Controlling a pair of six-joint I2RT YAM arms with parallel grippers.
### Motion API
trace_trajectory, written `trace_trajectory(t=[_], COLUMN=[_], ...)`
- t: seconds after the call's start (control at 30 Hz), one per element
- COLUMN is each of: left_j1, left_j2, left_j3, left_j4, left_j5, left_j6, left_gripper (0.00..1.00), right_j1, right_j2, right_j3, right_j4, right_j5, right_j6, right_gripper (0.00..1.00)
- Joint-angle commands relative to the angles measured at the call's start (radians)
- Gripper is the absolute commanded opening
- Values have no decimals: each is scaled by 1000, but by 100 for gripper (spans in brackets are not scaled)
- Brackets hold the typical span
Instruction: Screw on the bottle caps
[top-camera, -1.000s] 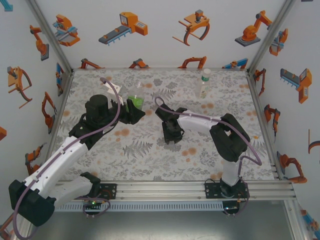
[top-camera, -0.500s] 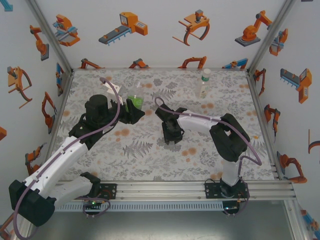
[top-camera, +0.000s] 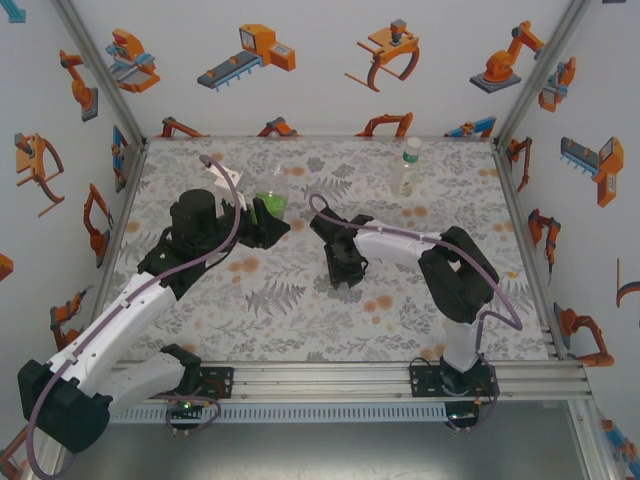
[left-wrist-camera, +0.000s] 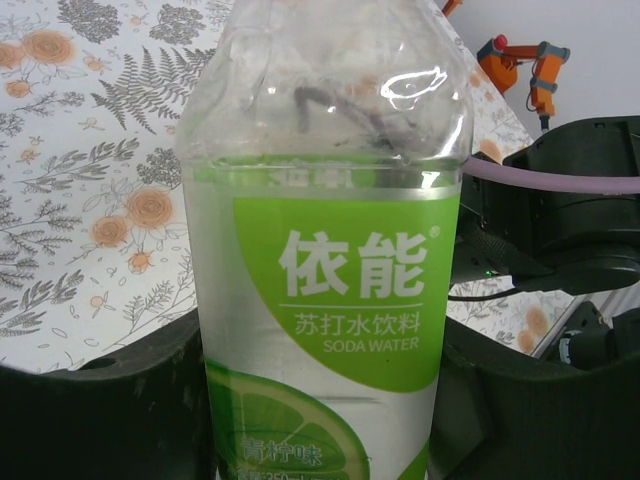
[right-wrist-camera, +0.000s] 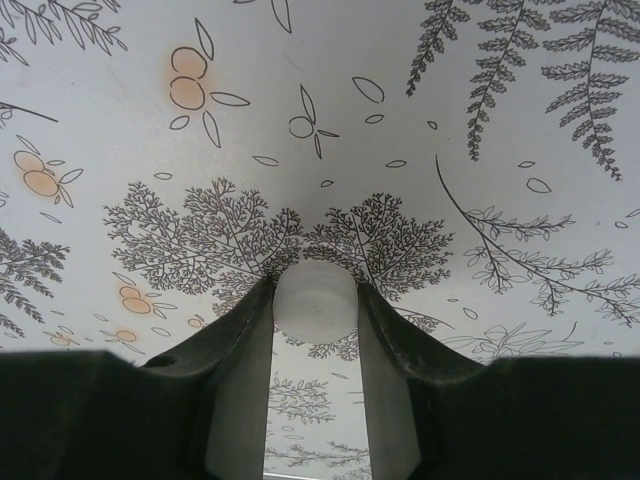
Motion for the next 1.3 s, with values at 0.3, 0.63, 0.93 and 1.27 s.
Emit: trace_trajectory(t=[0.3, 0.63, 0.93, 1.27], left_j1=[2, -3, -40, -111], left_j2=[37, 21, 62, 59], left_j3=[105, 162, 254, 269], left_j4=[-123, -260, -440, -460], left_j5=[244, 345, 367, 337], left_j6=[246, 479, 697, 866], left_gripper=[0, 0, 2, 2], right_j1=[-27, -110, -150, -165], right_j2=[-122, -323, -551, -721], right_j3=[68, 83, 19, 0], right_j4=[-50, -49, 87, 148], right_j5=[-16, -58, -122, -388], right_j6=[-45, -212, -389, -546], right_gripper=[22, 13, 11, 9])
